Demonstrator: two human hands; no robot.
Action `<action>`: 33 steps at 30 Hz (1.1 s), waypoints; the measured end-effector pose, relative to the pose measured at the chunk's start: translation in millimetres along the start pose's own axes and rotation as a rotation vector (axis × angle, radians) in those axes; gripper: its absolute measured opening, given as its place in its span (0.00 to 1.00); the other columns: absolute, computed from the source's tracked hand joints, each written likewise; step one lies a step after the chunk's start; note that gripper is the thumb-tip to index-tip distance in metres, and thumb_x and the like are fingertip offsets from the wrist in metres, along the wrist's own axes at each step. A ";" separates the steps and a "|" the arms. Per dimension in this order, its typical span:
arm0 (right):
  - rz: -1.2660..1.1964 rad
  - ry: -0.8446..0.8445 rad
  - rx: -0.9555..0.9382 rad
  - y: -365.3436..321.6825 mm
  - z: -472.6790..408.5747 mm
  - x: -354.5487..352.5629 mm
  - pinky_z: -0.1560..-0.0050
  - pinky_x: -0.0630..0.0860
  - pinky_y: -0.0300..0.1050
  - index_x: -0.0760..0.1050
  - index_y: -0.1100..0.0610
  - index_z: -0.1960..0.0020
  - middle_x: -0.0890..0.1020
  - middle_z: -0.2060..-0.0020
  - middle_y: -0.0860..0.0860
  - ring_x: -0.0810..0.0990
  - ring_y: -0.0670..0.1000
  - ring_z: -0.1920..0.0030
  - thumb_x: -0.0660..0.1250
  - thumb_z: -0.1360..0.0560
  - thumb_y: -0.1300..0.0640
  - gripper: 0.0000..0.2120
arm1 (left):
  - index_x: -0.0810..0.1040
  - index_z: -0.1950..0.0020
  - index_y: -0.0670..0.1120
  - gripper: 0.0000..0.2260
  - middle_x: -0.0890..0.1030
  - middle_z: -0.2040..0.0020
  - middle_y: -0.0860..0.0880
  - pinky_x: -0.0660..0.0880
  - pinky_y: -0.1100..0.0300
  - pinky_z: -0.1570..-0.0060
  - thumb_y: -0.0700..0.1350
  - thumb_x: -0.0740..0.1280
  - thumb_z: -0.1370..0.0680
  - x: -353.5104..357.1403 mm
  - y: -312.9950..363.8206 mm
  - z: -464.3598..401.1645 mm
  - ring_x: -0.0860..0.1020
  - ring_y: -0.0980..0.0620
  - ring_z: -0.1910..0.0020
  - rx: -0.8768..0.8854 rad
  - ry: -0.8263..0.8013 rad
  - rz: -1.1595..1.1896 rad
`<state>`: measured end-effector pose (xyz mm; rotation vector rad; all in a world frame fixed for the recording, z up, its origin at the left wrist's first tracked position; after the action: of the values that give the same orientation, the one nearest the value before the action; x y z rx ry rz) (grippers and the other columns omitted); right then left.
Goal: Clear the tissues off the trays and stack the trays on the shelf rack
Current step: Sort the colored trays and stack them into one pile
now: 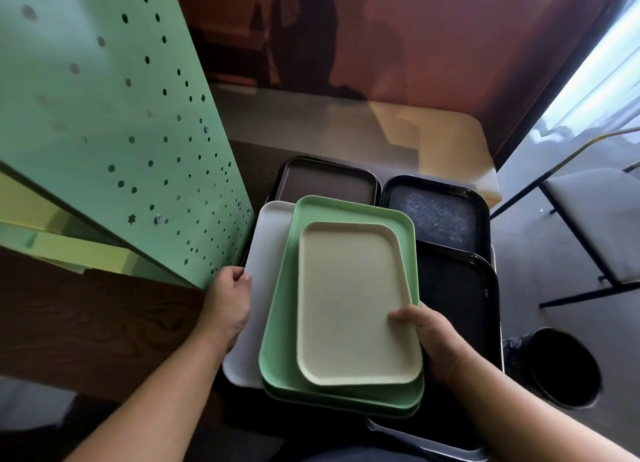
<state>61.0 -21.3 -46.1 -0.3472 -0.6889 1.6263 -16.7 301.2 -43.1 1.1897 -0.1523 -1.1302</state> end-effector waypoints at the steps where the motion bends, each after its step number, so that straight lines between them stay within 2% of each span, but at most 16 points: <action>1: -0.004 0.009 -0.022 -3.4 0.4 0.8 0.46 0.79 0.67 0.75 0.62 0.39 0.84 0.52 0.65 0.83 0.65 0.55 0.70 0.39 0.62 0.27 | 0.74 0.35 0.40 0.12 0.80 0.45 0.42 0.74 0.53 0.49 0.43 0.60 0.16 0.3 1.0 2.1 0.78 0.44 0.46 -0.008 -0.003 0.055; 4: -0.006 0.004 -0.078 -13.2 0.6 6.5 0.47 0.80 0.63 0.75 0.59 0.39 0.84 0.50 0.64 0.82 0.64 0.53 0.67 0.29 0.65 0.19 | 0.74 0.36 0.40 0.11 0.82 0.47 0.41 0.78 0.48 0.46 0.43 0.61 0.16 10.0 14.9 9.3 0.80 0.42 0.47 -0.029 -0.057 0.223; 6: -0.024 -0.009 -0.083 -16.0 -0.6 8.2 0.46 0.80 0.62 0.75 0.57 0.38 0.84 0.48 0.64 0.82 0.64 0.52 0.63 0.25 0.68 0.17 | 0.76 0.39 0.42 0.10 0.83 0.49 0.41 0.81 0.50 0.52 0.45 0.63 0.17 21.2 28.7 13.9 0.82 0.44 0.54 -0.049 -0.148 0.307; 8: -0.050 0.003 -0.088 -18.5 -1.8 6.2 0.43 0.78 0.64 0.76 0.58 0.38 0.84 0.49 0.64 0.82 0.63 0.51 0.64 0.26 0.66 0.18 | 0.77 0.40 0.44 0.09 0.84 0.52 0.43 0.81 0.57 0.61 0.46 0.63 0.17 28.9 43.8 18.1 0.81 0.47 0.58 -0.068 -0.242 0.368; 12: -0.099 0.064 -0.077 -23.7 -4.4 -5.8 0.37 0.75 0.68 0.75 0.63 0.34 0.82 0.41 0.67 0.80 0.65 0.47 0.70 0.37 0.57 0.31 | 0.79 0.38 0.41 0.14 0.87 0.55 0.45 0.82 0.61 0.60 0.47 0.59 0.16 45.7 67.9 25.4 0.85 0.52 0.60 -0.067 -0.466 0.478; 14: -0.145 0.065 -0.060 -23.7 -7.2 -11.8 0.41 0.79 0.64 0.74 0.64 0.32 0.79 0.37 0.69 0.80 0.66 0.46 0.72 0.39 0.56 0.36 | 0.80 0.38 0.42 0.18 0.87 0.54 0.45 0.83 0.59 0.59 0.52 0.58 0.16 55.0 75.5 30.0 0.86 0.51 0.57 -0.088 -0.568 0.509; 15: -0.166 0.056 -0.045 -22.8 -8.9 -14.4 0.44 0.81 0.62 0.74 0.65 0.32 0.78 0.37 0.69 0.81 0.66 0.46 0.73 0.41 0.56 0.38 | 0.80 0.36 0.43 0.19 0.87 0.49 0.42 0.83 0.55 0.53 0.54 0.59 0.17 59.9 80.5 31.6 0.86 0.47 0.52 -0.089 -0.621 0.511; 17: -0.200 0.010 -0.011 -23.4 -10.1 -16.4 0.53 0.84 0.58 0.74 0.65 0.33 0.81 0.41 0.68 0.83 0.65 0.50 0.74 0.43 0.57 0.39 | 0.76 0.31 0.44 0.20 0.82 0.39 0.38 0.77 0.44 0.40 0.53 0.67 0.20 67.5 87.7 30.9 0.82 0.38 0.41 -0.052 -0.728 0.500; 18: -0.204 -0.034 0.002 -24.7 -10.2 -15.6 0.57 0.84 0.55 0.76 0.66 0.36 0.84 0.46 0.67 0.85 0.64 0.54 0.71 0.41 0.57 0.34 | 0.74 0.30 0.44 0.24 0.81 0.37 0.36 0.75 0.41 0.37 0.49 0.71 0.24 70.3 88.3 28.8 0.80 0.36 0.39 -0.047 -0.771 0.499; 20: -0.208 -0.108 0.016 -29.9 -8.6 -10.8 0.62 0.84 0.51 0.79 0.67 0.43 0.86 0.57 0.63 0.86 0.61 0.62 0.65 0.36 0.59 0.23 | 0.73 0.30 0.43 0.30 0.79 0.36 0.35 0.76 0.41 0.39 0.45 0.73 0.31 73.7 90.2 24.6 0.79 0.34 0.40 -0.068 -0.831 0.512; 23: -0.220 -0.121 0.006 -35.4 -9.2 -7.7 0.63 0.85 0.50 0.80 0.67 0.45 0.87 0.59 0.63 0.86 0.61 0.64 0.64 0.35 0.60 0.20 | 0.72 0.28 0.43 0.31 0.78 0.35 0.34 0.78 0.43 0.42 0.45 0.73 0.31 78.8 91.6 23.9 0.80 0.36 0.41 -0.110 -0.890 0.544; 25: -0.242 -0.136 -0.025 -40.6 -11.5 -6.0 0.65 0.84 0.50 0.82 0.67 0.47 0.87 0.59 0.63 0.87 0.61 0.64 0.69 0.39 0.59 0.22 | 0.73 0.29 0.40 0.30 0.79 0.36 0.35 0.79 0.46 0.43 0.52 0.73 0.27 82.3 95.1 23.9 0.81 0.38 0.41 -0.161 -0.975 0.600; 27: -0.257 -0.158 -0.038 -44.7 -13.2 -4.9 0.65 0.84 0.50 0.86 0.66 0.54 0.87 0.58 0.63 0.87 0.61 0.63 0.73 0.44 0.59 0.21 | 0.75 0.31 0.39 0.29 0.82 0.41 0.39 0.80 0.49 0.46 0.59 0.63 0.23 85.0 99.2 5.8 0.83 0.42 0.45 -0.176 -0.953 0.595; 29: -0.289 -0.171 -0.035 -46.1 -14.9 -6.9 0.64 0.84 0.50 0.88 0.64 0.57 0.87 0.58 0.63 0.87 0.61 0.62 0.69 0.38 0.60 0.14 | 0.76 0.32 0.41 0.27 0.82 0.43 0.42 0.80 0.49 0.46 0.60 0.61 0.20 77.2 93.7 -38.1 0.82 0.44 0.47 -0.123 -0.642 0.250; 31: -0.301 -0.163 -0.034 -46.9 -16.6 -9.6 0.64 0.85 0.51 0.86 0.66 0.53 0.87 0.57 0.63 0.87 0.61 0.62 0.67 0.36 0.59 0.16 | 0.73 0.31 0.41 0.27 0.78 0.37 0.40 0.76 0.48 0.41 0.57 0.65 0.23 57.2 84.5 -79.7 0.79 0.41 0.42 -0.026 -0.253 -0.460; 33: -0.291 -0.175 -0.067 -49.4 -20.2 -9.9 0.61 0.85 0.52 0.82 0.67 0.45 0.86 0.55 0.64 0.87 0.62 0.60 0.78 0.47 0.56 0.31 | 0.66 0.27 0.40 0.28 0.70 0.30 0.38 0.73 0.48 0.38 0.50 0.67 0.24 56.0 72.3 -89.7 0.75 0.39 0.36 -0.063 -0.168 -0.853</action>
<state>113.5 -23.7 -33.1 -0.1447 -0.8851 1.3683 110.8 312.3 -49.3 1.1208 0.2944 -1.9611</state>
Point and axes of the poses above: each hand's wrist, its own z-axis away from the middle knuckle, its own x-axis out of the palm, y = z × x, the point moved 8 cm from there along -z, towards the middle knuckle
